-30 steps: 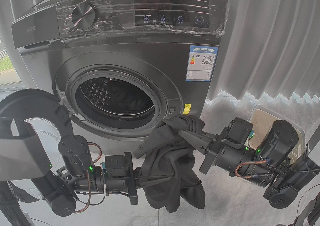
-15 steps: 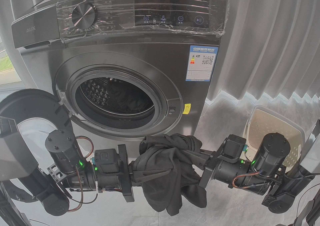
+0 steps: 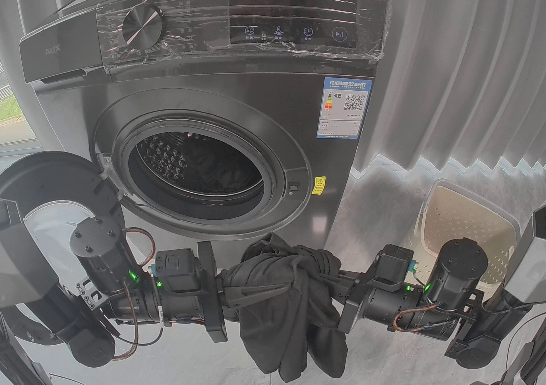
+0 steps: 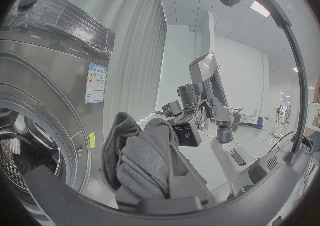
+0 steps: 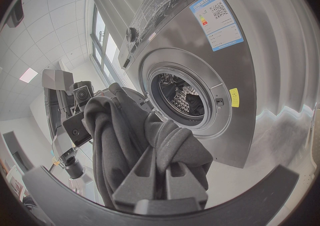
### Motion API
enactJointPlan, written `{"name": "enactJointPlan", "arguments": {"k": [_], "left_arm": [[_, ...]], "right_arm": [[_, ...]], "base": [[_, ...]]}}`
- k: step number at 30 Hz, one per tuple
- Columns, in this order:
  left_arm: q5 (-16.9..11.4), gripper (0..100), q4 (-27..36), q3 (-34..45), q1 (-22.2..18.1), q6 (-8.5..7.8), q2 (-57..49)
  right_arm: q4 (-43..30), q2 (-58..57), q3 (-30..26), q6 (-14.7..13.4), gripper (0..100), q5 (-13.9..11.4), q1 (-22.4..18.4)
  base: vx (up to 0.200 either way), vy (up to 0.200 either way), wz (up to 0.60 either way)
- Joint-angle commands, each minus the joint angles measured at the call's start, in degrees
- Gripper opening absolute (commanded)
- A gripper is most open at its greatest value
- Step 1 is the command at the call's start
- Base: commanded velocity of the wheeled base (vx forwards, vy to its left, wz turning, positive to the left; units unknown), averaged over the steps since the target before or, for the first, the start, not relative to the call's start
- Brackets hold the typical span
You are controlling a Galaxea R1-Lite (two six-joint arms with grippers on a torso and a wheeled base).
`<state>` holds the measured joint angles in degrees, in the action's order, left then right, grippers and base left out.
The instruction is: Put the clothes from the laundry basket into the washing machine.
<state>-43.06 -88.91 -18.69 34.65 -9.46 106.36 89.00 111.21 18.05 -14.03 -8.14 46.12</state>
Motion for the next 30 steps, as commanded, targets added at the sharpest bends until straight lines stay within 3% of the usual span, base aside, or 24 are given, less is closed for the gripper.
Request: {"name": "enactJointPlan", "arguments": {"k": [1, 7, 8, 14, 17, 23, 30], "left_arm": [[0.1, 0, -0.1, -0.2, -0.3, 0.14, 0.0], [0.2, 0, -0.1, -0.3, -0.7, 0.23, 0.1], [0.2, 0, -0.2, -0.3, -0.7, 0.23, 0.1], [0.3, 0, -0.1, -0.1, -2.1, 0.32, 0.2], [0.3, 0, -0.1, 0.1, -4.1, 0.5, 0.2], [0.3, 0, -0.1, 0.6, -5.1, 0.5, -0.2], [0.3, 0, -0.2, 2.3, -7.6, 0.5, -0.5]], "right_arm": [[-0.1, 0.2, 0.1, 0.1, 0, 0.0, 0.3], [-0.1, -0.1, 0.2, 0.3, 0, -0.1, 0.3], [0.0, -0.2, 0.5, 0.3, 100, 0.0, 0.3], [-0.1, -2.2, -0.6, 0.3, 100, 0.1, -0.7], [-0.1, -4.6, -1.8, 0.7, 100, 0.0, -4.7], [-0.1, -5.8, -2.7, 1.8, 100, -0.7, -9.1], [-0.1, -6.4, -3.3, 2.6, 100, -1.8, -9.7]], "base": [[0.0, 0.0, 0.0], [0.0, 0.0, 0.0], [0.0, 0.0, 0.0], [0.0, 0.0, 0.0], [0.0, 0.0, 0.0], [0.0, 0.0, 0.0], [0.0, 0.0, 0.0]]}}
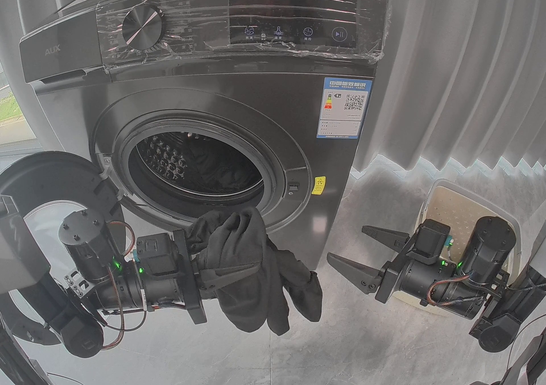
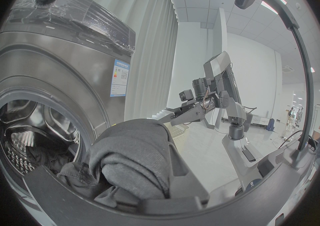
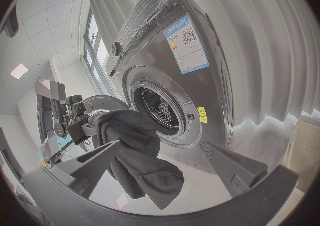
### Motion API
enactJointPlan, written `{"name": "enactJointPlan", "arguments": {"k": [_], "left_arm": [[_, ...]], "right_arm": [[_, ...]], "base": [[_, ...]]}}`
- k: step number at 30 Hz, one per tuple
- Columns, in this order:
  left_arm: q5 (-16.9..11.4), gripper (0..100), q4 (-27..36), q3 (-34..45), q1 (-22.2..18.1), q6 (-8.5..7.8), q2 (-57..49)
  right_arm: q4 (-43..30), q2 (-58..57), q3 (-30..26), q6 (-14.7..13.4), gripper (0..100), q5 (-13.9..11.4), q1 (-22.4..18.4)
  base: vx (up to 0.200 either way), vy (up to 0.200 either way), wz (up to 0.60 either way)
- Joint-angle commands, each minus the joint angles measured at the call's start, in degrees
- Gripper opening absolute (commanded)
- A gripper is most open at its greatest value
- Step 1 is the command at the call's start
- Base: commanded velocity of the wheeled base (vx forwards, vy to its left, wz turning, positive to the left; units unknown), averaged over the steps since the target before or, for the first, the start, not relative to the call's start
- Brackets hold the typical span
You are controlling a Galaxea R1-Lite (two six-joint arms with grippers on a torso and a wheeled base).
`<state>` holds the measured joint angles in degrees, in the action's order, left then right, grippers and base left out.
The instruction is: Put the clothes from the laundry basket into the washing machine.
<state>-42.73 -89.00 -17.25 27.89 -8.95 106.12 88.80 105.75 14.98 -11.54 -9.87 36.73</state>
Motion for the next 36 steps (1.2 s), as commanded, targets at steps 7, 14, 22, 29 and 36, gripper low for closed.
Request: {"name": "enactJointPlan", "arguments": {"k": [7, 14, 22, 29, 36], "left_arm": [[3.6, 0, 0.0, 2.9, -0.9, 1.74, -2.2], [14.9, 0, 0.0, 3.3, -0.7, 4.99, -2.7], [18.7, 0, 0.0, 2.9, -2.1, 4.82, -2.2], [36.8, 0, 0.1, 2.7, -2.1, 7.1, -1.1], [48.7, 0, 0.1, -2.4, -3.5, 10.18, 2.7]], "right_arm": [[0.1, -1.4, 0.0, 0.2, 100, 0.0, 0.4], [0.1, -2.0, 0.5, 0.3, 100, 0.0, 1.0], [0.1, -2.1, 0.6, 0.3, 100, 0.0, 1.4], [0.1, -2.1, 0.6, 0.3, 100, 0.0, 1.9], [0.1, -1.9, 1.0, 0.2, 100, 0.0, 2.0]], "base": [[0.0, 0.0, 0.0], [0.0, 0.0, 0.0], [0.0, 0.0, 0.0], [0.0, 0.0, 0.0], [0.0, 0.0, 0.0]]}}
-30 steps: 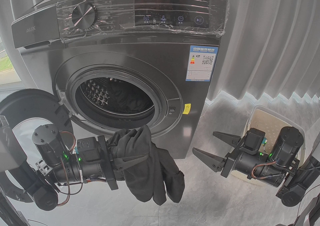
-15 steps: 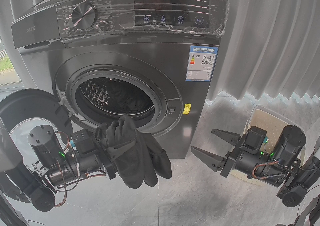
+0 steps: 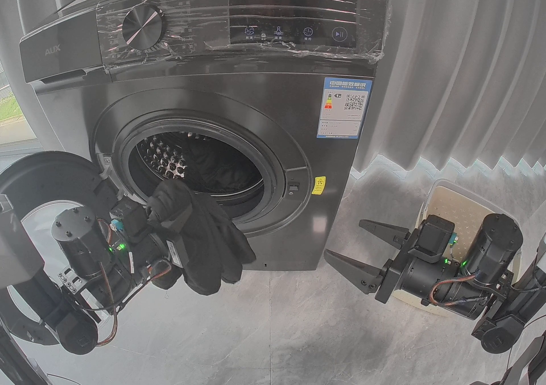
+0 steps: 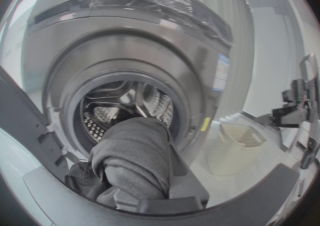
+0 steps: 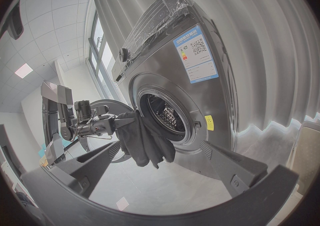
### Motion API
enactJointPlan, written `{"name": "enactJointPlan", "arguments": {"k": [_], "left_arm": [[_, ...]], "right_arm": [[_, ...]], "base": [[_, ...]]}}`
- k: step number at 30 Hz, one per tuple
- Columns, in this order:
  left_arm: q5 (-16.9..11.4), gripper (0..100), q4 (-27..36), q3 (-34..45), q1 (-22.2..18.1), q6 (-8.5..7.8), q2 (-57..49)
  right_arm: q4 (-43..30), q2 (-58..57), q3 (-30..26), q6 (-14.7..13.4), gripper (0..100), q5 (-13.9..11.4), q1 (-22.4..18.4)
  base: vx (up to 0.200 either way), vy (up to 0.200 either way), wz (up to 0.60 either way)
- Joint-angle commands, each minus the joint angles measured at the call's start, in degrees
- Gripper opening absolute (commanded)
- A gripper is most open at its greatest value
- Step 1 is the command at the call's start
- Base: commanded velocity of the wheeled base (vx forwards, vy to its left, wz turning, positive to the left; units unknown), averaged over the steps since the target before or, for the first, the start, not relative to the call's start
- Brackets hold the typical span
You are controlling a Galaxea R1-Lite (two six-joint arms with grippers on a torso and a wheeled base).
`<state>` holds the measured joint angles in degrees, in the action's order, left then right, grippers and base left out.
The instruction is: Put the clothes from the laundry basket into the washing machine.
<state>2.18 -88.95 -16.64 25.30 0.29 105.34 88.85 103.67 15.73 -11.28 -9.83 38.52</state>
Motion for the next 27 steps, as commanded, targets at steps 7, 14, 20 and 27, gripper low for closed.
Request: {"name": "enactJointPlan", "arguments": {"k": [7, 14, 20, 27], "left_arm": [[8.9, 0, 0.0, -5.0, -0.3, 0.23, 6.4], [8.6, 0, 0.0, -4.9, -0.3, 0.32, 6.6], [8.7, 0, 0.0, -5.1, -0.2, -0.12, 7.4], [8.9, 0, -0.1, -4.9, -0.1, -0.2, 8.8]], "right_arm": [[0.0, 0.2, 0.7, -0.1, 100, 0.0, 0.1], [0.0, 0.3, 0.8, -0.1, 100, 0.0, 0.7], [0.0, 0.3, 1.0, -0.1, 100, 0.0, 0.9], [0.0, 0.2, 0.9, -0.1, 100, 0.1, 0.9]], "base": [[0.0, 0.0, 0.0], [0.086, 0.0, 0.0], [0.2, 0.0, 0.0], [0.0, 0.0, 0.0]]}}
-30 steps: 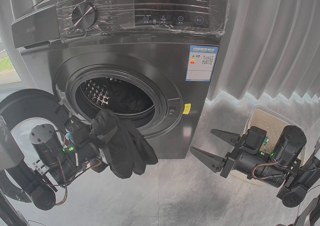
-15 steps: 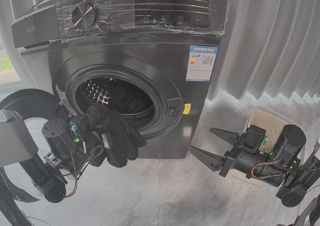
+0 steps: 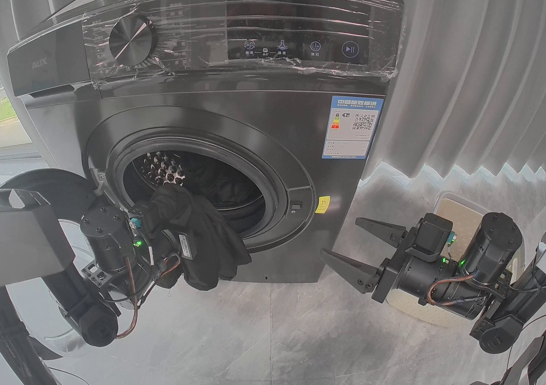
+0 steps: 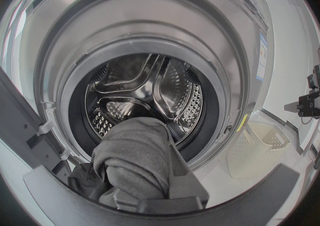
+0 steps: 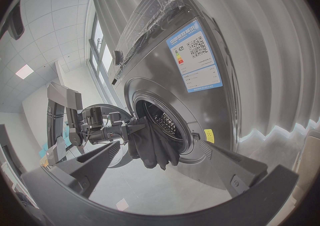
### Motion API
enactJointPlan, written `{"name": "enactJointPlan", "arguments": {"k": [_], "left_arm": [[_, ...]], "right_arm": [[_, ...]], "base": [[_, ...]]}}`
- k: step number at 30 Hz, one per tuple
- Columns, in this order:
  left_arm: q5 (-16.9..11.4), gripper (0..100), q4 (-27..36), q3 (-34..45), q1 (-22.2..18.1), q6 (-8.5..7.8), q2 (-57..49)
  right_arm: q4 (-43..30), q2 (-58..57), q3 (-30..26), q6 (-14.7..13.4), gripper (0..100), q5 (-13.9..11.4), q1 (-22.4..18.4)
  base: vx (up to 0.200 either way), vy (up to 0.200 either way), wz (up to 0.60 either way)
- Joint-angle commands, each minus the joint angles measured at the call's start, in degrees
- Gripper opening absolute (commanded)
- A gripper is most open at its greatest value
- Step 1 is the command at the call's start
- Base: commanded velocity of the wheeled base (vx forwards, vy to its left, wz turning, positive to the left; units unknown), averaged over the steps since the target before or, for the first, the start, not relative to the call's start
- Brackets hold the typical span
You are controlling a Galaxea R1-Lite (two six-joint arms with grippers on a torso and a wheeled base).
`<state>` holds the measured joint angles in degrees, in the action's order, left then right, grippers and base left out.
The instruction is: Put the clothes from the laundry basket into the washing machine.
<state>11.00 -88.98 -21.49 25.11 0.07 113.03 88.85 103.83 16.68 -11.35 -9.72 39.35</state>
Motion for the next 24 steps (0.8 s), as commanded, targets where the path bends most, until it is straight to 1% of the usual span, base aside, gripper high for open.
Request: {"name": "enactJointPlan", "arguments": {"k": [1, 2, 12, 14, 15, 17, 24], "left_arm": [[0.2, 0, -0.1, -0.1, 0.1, -0.07, 1.3], [0.2, 0, -0.1, -0.1, 0.1, -0.07, 1.3], [0.3, 0, -0.1, 0.0, 1.0, -0.07, 2.1], [0.6, 0, -0.1, 0.1, 1.1, -0.07, 2.1], [1.2, 0, -0.1, 0.0, 1.1, 0.01, 2.2], [1.3, 0, -0.1, 0.1, 1.2, -0.07, 2.1], [1.4, 0, -0.1, 0.1, 1.7, -0.07, 2.1]], "right_arm": [[0.0, 0.1, -0.1, 0.0, 100, 0.0, 0.0], [0.0, 0.1, -0.1, 0.0, 100, 0.0, 0.0], [0.0, -0.1, -0.1, 0.0, 100, 0.0, 0.0], [0.0, -0.1, -0.2, 0.0, 100, 0.0, 0.0], [0.0, -0.1, -0.2, 0.0, 100, 0.0, 0.0], [0.0, -0.1, -0.2, 0.0, 100, 0.0, -0.1], [0.0, -0.1, -0.4, 0.0, 100, 0.0, -0.1]], "base": [[0.0, 0.0, 0.0], [0.0, 0.0, 0.0], [0.0, 0.2, 0.0], [0.0, 0.2, 0.0], [0.0, 0.2, 0.0], [0.0, 0.2, 0.0], [0.0, 0.0, 0.0]]}}
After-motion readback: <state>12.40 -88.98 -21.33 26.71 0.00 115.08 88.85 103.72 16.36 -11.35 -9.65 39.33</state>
